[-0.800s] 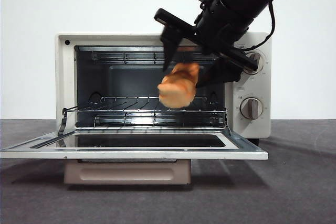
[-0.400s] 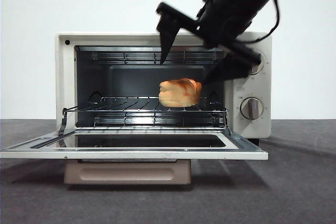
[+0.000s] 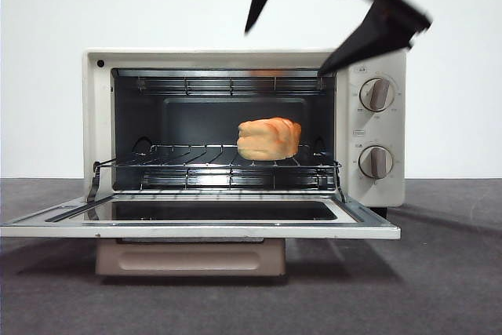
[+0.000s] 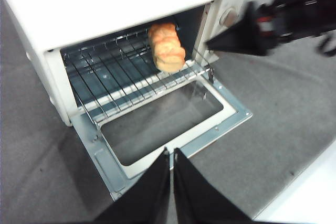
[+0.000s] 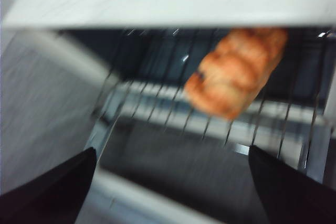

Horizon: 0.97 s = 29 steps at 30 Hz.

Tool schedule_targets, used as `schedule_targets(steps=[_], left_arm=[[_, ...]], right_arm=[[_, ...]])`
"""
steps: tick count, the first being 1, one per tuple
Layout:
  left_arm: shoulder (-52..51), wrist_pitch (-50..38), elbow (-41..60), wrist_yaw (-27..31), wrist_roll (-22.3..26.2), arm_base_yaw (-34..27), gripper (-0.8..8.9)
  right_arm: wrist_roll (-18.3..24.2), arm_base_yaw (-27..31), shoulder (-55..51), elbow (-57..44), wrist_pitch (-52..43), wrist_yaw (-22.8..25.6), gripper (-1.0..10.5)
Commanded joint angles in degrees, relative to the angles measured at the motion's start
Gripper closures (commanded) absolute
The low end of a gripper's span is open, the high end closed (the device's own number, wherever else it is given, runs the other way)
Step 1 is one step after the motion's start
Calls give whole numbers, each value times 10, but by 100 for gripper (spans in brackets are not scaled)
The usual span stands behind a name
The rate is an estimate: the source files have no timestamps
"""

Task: The left arm flap open the oven, the right arm pick bread and place it into oven, the left arm flap close the oven

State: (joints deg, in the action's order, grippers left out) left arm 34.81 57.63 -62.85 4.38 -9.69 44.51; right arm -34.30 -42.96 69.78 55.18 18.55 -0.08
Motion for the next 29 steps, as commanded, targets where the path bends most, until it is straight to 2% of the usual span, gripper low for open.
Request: schedule_targets(steps=[1, 7, 12, 16, 19, 22, 26, 29], left_arm=[[29, -6, -13, -4, 13, 5, 799], [118, -26, -13, -64, 13, 1, 799], [207, -76, -12, -119, 33, -35, 800], [261, -95, -12, -224, 56, -114, 800], [296, -80, -8, -264, 81, -180, 800], [325, -84, 7, -311, 83, -251, 800], [335, -134, 62, -358, 55, -323, 800], [335, -186, 124, -372, 22, -361, 800]], right_arm=[[50, -14, -44, 12, 46, -18, 483], [110, -17, -153, 12, 160, -44, 483], [136, -16, -237, 12, 222, -44, 483], [148, -16, -294, 12, 261, -43, 483], [151, -16, -328, 12, 288, -42, 483], [153, -16, -360, 12, 315, -27, 484], [153, -15, -390, 12, 344, -8, 484], [150, -15, -402, 12, 355, -3, 484]])
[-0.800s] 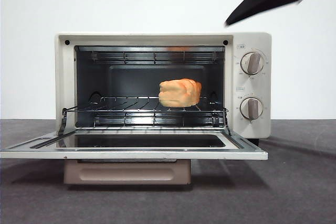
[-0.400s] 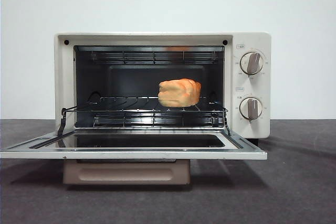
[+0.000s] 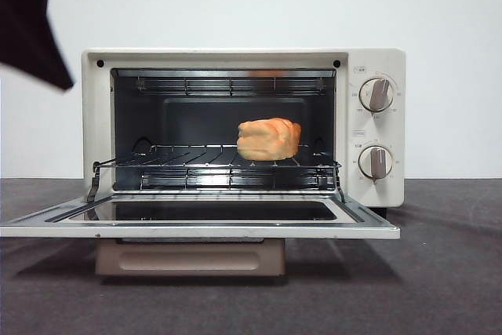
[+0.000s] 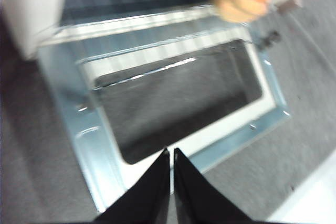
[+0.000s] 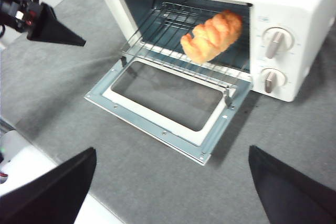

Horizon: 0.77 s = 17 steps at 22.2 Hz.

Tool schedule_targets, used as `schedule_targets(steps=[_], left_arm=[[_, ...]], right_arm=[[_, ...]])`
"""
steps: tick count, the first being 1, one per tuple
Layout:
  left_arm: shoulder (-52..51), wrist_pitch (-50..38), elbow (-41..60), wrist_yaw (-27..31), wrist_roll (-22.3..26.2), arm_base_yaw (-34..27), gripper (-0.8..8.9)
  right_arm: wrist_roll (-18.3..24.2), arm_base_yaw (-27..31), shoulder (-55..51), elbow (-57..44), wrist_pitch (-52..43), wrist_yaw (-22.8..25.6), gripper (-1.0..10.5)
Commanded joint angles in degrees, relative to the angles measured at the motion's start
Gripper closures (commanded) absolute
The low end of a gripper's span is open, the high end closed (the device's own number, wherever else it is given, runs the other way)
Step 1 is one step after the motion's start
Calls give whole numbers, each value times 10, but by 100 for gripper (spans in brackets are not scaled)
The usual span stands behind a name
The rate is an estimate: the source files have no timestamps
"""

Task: The left arm flap open the oven, the right arm pick bread and place it into oven, the left arm flap close the oven

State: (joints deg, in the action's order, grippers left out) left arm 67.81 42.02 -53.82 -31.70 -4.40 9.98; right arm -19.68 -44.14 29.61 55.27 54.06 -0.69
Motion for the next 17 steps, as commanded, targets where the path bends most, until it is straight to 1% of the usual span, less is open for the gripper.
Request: schedule_targets(steps=[1, 5, 7, 10, 14, 17], left_arm=[[5, -47, 56, -16, -44, -26, 800], [5, -108, 128, -40, -92, -54, 799], [5, -131, 158, -43, -103, -62, 799], [5, -182, 211, -42, -139, -86, 799], [7, -192, 238, -28, -162, -111, 800], [21, -161, 241, -30, -150, -109, 800]], right_arm=[[2, -3, -3, 11, 2, 3, 484], [0, -3, -3, 11, 6, 3, 485], [0, -3, -2, 11, 6, 3, 485], [0, -3, -2, 11, 7, 3, 485], [-2, -3, -2, 11, 7, 3, 485], [-2, -3, -2, 11, 7, 6, 485]])
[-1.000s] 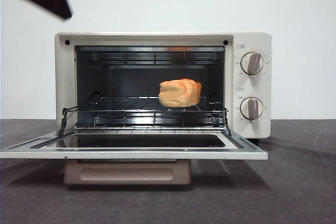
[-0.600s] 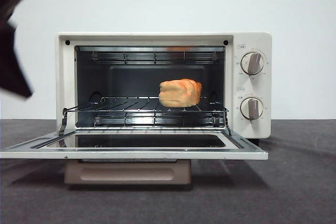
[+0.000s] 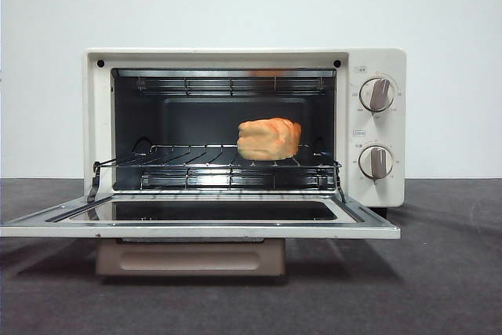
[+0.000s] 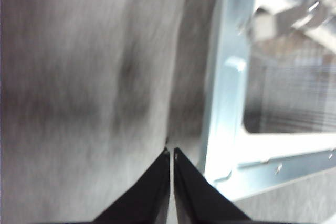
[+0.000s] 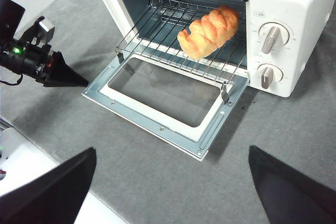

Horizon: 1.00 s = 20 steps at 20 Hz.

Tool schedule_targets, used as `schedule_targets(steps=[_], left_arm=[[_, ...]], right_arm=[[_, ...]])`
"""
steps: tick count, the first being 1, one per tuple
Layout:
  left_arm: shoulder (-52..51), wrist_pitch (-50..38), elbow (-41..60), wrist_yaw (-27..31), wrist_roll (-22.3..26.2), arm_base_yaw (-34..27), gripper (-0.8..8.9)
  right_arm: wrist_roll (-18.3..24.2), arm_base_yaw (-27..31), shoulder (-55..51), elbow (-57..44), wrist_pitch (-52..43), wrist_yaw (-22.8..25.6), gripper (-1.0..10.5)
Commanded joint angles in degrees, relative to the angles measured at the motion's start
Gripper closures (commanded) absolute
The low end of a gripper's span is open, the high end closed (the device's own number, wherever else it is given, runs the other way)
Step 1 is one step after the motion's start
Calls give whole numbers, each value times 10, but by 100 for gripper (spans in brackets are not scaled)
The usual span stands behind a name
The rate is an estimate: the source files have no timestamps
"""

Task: The left arm flap open the oven, the right arm pick bread and place it into oven, the left arm flap close the oven

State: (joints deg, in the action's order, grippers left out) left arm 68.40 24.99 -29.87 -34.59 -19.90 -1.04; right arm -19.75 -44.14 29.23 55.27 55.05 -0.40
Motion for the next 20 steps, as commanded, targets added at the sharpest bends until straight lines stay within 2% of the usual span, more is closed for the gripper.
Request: schedule_targets(steps=[1, 16, 20], left_arm=[[21, 12, 2, -7, 11, 4, 800], [57, -4, 2, -88, 10, 22, 800], [57, -23, 2, -127, -10, 22, 799]], right_arm=[[-1, -3, 2, 11, -3, 4, 485], [-2, -3, 2, 11, -3, 4, 485], [-5, -3, 2, 11, -3, 4, 485]])
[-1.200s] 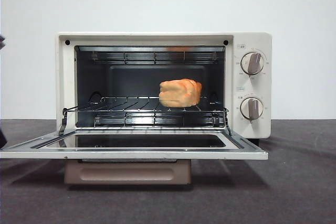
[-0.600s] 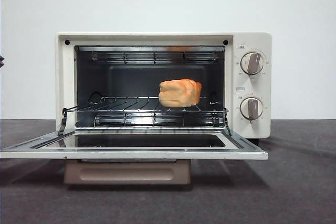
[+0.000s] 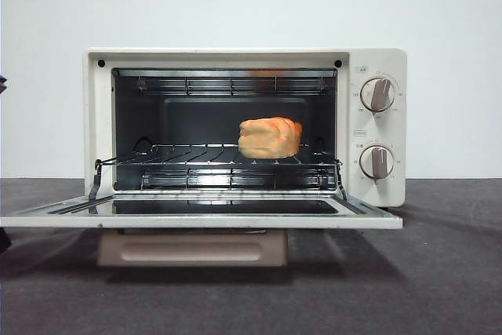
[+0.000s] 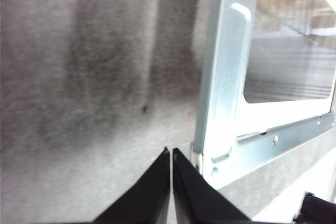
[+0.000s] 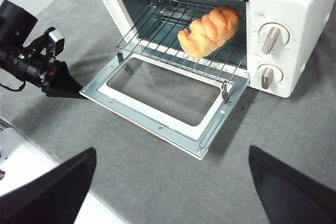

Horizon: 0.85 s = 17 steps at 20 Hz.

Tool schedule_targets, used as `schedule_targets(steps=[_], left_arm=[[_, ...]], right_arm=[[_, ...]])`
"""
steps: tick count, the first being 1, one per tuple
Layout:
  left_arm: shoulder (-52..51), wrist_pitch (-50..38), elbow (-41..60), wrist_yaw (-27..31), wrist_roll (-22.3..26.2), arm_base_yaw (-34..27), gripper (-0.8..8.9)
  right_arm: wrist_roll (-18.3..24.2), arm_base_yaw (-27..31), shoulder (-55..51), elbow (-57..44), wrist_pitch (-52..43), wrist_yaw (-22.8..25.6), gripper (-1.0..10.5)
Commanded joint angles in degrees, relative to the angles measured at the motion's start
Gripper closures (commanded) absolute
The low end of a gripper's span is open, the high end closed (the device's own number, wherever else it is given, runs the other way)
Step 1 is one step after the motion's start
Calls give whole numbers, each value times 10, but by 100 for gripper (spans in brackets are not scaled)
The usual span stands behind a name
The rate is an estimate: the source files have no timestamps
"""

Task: The left arm flap open the oven, the right arm pick bread and place it into oven, the left arm flap close the oven

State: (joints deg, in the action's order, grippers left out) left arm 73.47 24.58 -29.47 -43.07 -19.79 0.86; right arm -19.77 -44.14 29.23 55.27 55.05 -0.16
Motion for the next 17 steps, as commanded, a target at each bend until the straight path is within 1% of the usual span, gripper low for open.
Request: schedule_targets(steps=[1, 3, 5, 8, 10, 13, 15, 17], left_arm=[[7, -30, -2, -52, -25, 2, 799], [7, -57, -3, -80, -54, 0, 799], [7, -96, -5, -104, -93, 0, 799], [6, -169, -13, -114, -162, -1, 799], [6, -228, -19, -114, -219, -1, 798], [6, -341, -27, -110, -313, -1, 798], [6, -420, -29, -99, -383, -1, 798], [6, -490, -29, -81, -442, -1, 798]], right_arm=[[-6, -3, 2, 11, -3, 2, 485], [-7, -3, 2, 11, -3, 2, 485], [-8, -3, 2, 11, -4, 2, 485], [-8, -3, 2, 11, -4, 2, 485], [-8, -3, 2, 11, -4, 2, 485], [-8, -3, 2, 11, -4, 2, 485], [-8, -3, 2, 11, -4, 2, 485], [-7, -3, 2, 11, -4, 2, 485]])
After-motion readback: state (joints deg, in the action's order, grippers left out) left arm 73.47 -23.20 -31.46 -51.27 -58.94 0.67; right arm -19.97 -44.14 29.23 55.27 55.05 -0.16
